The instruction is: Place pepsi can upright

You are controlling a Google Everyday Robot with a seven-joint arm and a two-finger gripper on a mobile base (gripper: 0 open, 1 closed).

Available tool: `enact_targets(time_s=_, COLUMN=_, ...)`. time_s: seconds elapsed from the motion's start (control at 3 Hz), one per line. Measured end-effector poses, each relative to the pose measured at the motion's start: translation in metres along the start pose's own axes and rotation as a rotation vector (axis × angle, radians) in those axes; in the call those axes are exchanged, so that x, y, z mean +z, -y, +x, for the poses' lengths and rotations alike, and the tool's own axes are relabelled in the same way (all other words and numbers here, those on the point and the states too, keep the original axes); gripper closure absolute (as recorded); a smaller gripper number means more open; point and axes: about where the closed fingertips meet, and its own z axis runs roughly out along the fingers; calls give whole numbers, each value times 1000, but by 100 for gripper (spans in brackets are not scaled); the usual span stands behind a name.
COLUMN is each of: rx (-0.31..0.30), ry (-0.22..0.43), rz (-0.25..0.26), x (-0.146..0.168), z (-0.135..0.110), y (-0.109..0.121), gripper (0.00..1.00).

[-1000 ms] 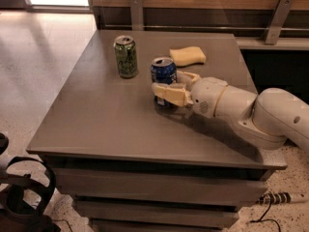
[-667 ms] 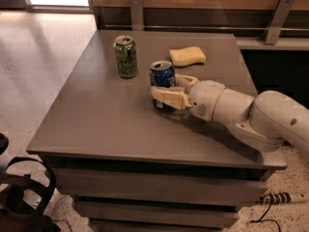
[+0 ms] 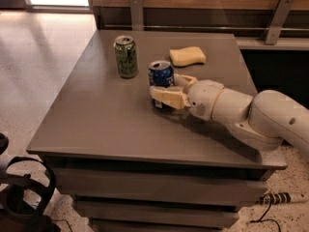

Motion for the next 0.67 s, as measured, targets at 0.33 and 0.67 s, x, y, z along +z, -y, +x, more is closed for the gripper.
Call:
enact_targets(time_s=0.33, rx=-1, ry=0, rz=-3, x=1, z=-1, y=-2, gripper=37)
enact_targets(time_s=0.67, rx=-2, ry=0, rz=-7, x=3, z=-1, y=-3, gripper=14)
